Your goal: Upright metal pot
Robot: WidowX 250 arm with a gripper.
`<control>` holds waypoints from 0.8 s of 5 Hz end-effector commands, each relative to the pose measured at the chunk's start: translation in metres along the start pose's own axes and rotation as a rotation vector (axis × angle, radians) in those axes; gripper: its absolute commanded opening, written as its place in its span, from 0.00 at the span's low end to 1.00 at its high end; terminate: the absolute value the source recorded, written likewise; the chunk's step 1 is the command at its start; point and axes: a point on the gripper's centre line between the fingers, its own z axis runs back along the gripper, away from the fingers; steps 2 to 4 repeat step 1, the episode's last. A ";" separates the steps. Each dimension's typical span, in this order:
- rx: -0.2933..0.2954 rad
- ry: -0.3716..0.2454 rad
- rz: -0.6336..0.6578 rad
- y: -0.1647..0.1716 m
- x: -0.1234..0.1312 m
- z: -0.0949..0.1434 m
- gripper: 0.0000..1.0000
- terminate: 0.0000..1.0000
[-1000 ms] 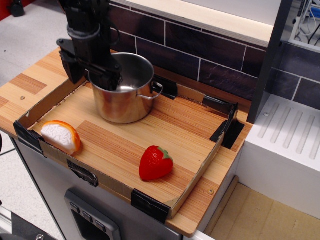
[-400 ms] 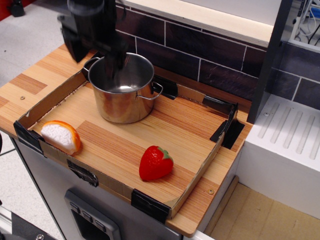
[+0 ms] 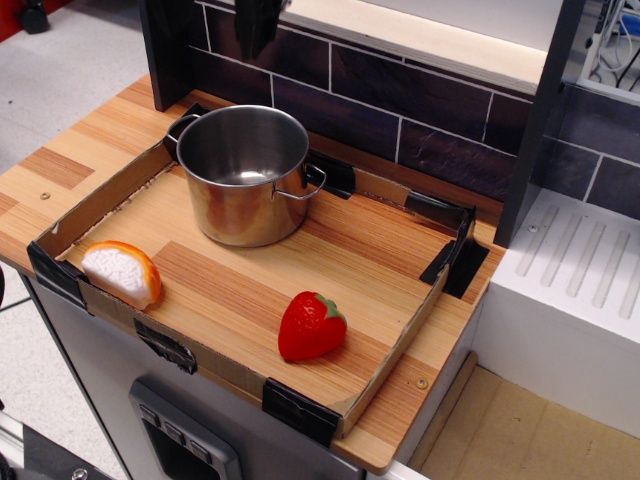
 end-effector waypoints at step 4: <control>0.010 -0.060 0.001 0.007 0.001 0.016 1.00 1.00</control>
